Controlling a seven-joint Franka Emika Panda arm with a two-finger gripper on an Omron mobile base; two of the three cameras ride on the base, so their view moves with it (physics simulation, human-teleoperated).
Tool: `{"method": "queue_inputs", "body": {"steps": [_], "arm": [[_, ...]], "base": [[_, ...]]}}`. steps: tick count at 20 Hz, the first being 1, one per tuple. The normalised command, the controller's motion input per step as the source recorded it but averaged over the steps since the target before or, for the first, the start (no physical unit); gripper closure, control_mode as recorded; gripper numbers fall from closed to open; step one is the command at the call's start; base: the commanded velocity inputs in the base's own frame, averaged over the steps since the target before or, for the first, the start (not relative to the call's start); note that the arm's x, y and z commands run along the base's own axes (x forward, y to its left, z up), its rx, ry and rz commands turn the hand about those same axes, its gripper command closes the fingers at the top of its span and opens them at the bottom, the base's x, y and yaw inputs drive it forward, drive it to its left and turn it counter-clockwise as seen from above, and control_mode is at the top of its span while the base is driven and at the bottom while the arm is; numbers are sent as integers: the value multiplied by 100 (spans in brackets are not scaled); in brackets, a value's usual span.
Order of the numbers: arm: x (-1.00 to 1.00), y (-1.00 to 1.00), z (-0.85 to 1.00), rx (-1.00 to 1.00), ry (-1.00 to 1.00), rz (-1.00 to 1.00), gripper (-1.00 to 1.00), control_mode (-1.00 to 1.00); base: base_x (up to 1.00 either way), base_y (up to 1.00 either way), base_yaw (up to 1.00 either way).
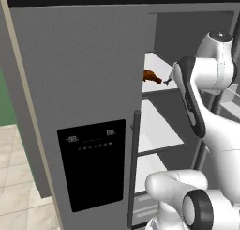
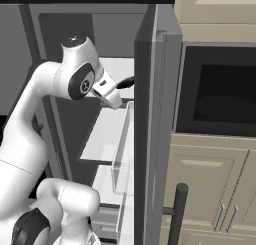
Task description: Gather the mushroom and lemon from the fridge and place them on a tray on the dining counter. Then gather the chicken drumstick and fish from the fridge and place them on the other tray.
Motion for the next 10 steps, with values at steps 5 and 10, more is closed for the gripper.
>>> {"method": "queue_inputs", "body": {"steps": [5,10], "arm": [[59,-5,9,0,-3,-5,-100,-100],[70,0,0,0,-1,0,-100,-100]], "base": [[0,0,0],[0,0,0]]}}
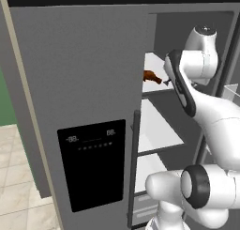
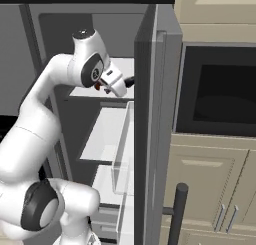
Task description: Gather the mushroom and lemon from the fridge and place them on a tray on the dining counter. Then gather the chicken drumstick and fish from the fridge and place them on the other tray.
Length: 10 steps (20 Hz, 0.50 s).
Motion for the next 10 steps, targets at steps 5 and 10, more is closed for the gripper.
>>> {"method": "queue_inputs", "body": {"steps": [5,10], "arm": [[76,0,0,0,0,0,-100,-100],[57,0,-2,0,1,0,-100,-100]], "base": [[0,0,0],[0,0,0]]}}
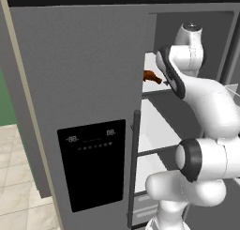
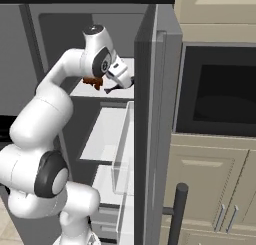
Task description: Gather the mushroom and lemon from the fridge and place them on a tray on the dining counter. Then gather the chicken drumstick and fish from the fridge and place them on the other tray.
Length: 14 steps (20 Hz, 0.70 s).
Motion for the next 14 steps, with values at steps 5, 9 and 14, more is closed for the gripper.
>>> {"method": "queue_inputs", "body": {"steps": [5,9,14], "arm": [[38,-1,-9,0,3,0,-100,-100],[44,-4,-8,0,9,-1,-100,-100],[22,-10,-15,0,9,-1,-100,-100]], "base": [[0,0,0],[0,0,0],[0,0,0]]}}
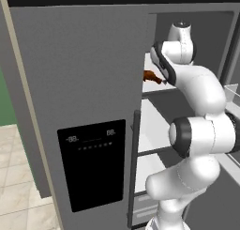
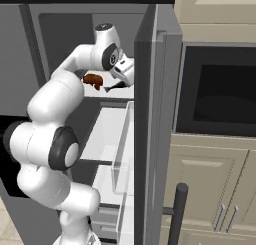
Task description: Gather the mushroom and lemon from the fridge and place them on a tray on the dining counter. Then gather the chicken drumstick and fish from the fridge and place them on the other tray.
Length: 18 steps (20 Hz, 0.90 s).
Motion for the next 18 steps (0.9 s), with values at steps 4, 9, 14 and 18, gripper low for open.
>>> {"method": "queue_inputs", "body": {"steps": [4,9,14,18], "arm": [[0,-20,-13,0,4,-4,-100,-100],[8,-14,-14,0,4,-4,-100,-100],[24,-4,-16,0,5,-3,-100,-100],[13,0,-22,0,4,-2,100,-100]], "base": [[0,0,0],[0,0,0],[0,0,0],[0,0,0]]}}
